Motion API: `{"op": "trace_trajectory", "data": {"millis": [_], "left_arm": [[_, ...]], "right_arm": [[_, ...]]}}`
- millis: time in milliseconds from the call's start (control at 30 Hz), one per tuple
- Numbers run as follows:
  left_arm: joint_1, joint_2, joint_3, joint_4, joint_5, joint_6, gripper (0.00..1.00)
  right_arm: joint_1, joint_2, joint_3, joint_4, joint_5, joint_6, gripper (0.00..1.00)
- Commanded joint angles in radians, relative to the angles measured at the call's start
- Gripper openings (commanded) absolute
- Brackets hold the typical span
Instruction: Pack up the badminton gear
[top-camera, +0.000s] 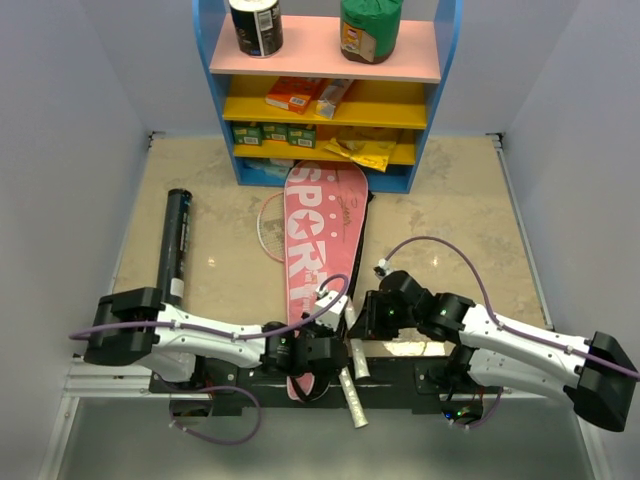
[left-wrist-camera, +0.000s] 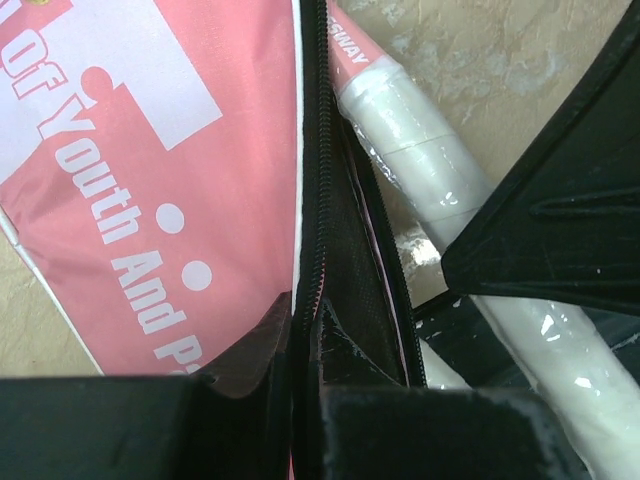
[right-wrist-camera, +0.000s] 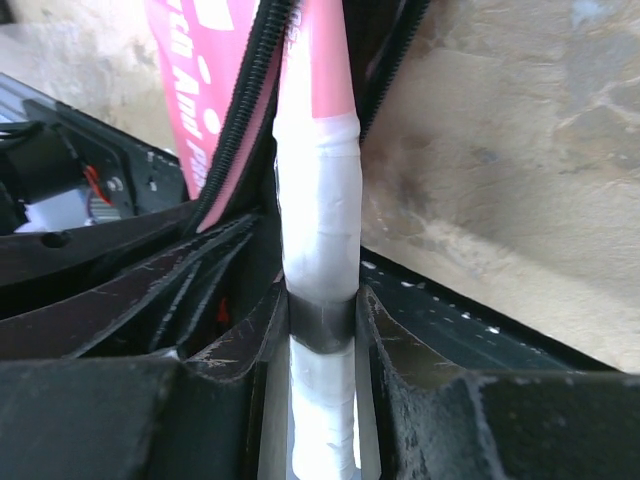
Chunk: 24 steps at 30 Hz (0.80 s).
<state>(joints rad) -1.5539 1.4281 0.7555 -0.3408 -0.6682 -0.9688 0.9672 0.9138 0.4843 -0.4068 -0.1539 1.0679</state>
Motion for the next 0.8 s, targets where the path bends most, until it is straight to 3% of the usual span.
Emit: {"op": "trace_trajectory", "data": {"millis": [0,333,767], "left_arm": [[-0.043,0.052,0.025,0.034,-0.024,-0.143,0.00],[-0.161,0.224,0.254,-0.332,-0.234,-0.556,0.00],[-0.294,0.301,0.430,-0.621,-0.366,-0.858,0.00]], "right_arm": [[0.001,-0.004,0.025,0.207,0.024,0.118,0.00],[0.034,0.066,0.004,0.315,0.080,0.205,0.00],[0.099,0.188,-0.041,0.535,0.151,0.320,0.00]]}}
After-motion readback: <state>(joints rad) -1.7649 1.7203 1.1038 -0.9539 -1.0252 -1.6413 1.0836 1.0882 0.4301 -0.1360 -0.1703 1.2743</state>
